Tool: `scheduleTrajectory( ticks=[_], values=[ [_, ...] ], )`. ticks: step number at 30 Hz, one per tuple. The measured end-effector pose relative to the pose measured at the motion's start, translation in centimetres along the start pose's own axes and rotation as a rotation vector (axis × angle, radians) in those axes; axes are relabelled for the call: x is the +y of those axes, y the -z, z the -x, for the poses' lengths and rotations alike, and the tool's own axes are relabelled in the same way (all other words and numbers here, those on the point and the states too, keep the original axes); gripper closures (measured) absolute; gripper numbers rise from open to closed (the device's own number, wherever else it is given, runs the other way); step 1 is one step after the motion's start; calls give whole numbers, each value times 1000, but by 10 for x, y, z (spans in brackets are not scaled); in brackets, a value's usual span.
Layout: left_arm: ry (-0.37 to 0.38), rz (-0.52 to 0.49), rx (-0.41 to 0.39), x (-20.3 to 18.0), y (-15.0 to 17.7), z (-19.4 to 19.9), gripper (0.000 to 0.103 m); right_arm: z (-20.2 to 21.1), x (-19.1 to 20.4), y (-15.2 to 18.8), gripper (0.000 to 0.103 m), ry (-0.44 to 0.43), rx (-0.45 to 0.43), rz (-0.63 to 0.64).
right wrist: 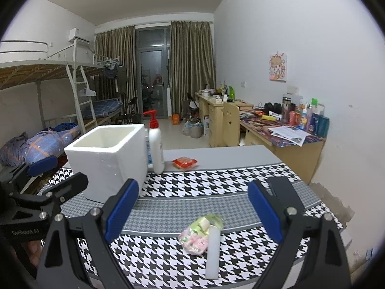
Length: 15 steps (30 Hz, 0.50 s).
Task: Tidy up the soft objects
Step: 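Reach the right tool to the white foam tube and close on it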
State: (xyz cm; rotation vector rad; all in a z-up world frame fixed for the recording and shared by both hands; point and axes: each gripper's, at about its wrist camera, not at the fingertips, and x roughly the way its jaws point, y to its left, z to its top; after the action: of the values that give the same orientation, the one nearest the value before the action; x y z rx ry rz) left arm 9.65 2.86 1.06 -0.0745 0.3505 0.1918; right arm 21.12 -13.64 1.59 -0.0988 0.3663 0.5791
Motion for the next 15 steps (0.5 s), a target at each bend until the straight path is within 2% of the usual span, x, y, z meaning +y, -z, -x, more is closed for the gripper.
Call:
scheduleTrajectory(
  ticks=[15],
  values=[
    [67,-26,49,-25,15,-25,1,-3,-28,25,8,63,57,-54]
  ],
)
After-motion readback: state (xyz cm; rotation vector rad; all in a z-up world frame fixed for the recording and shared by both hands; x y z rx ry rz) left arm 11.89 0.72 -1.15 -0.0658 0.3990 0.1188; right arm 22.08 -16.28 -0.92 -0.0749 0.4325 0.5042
